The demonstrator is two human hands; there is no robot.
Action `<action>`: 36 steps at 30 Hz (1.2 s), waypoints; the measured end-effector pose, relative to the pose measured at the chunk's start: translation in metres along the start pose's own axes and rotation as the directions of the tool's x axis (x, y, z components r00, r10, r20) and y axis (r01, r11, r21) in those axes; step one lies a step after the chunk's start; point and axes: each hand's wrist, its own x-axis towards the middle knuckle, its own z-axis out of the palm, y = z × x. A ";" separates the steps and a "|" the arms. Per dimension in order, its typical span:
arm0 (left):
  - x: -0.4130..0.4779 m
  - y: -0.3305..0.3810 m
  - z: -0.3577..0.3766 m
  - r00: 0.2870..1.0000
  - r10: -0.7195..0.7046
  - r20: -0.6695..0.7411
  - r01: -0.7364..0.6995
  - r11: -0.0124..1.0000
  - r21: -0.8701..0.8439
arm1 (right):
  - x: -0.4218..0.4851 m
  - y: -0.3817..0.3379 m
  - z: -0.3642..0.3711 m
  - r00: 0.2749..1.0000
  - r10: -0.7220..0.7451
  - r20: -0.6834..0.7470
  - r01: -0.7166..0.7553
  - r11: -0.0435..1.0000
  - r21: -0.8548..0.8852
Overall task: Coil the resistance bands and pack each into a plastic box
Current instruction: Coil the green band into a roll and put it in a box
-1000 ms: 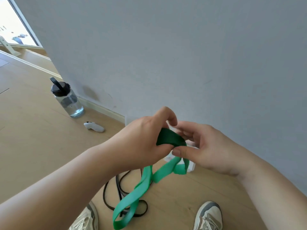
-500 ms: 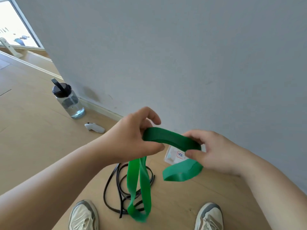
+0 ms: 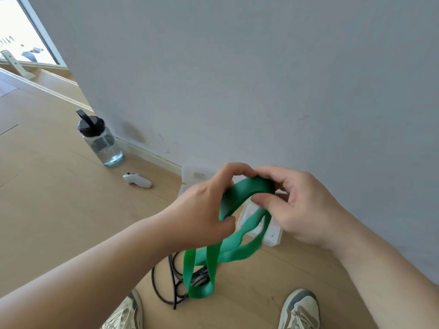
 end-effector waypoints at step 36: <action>0.010 -0.023 -0.011 0.962 -0.225 0.154 0.225 0.974 0.020 | -0.003 0.025 -0.025 0.983 0.119 -0.141 -0.109 0.991 0.077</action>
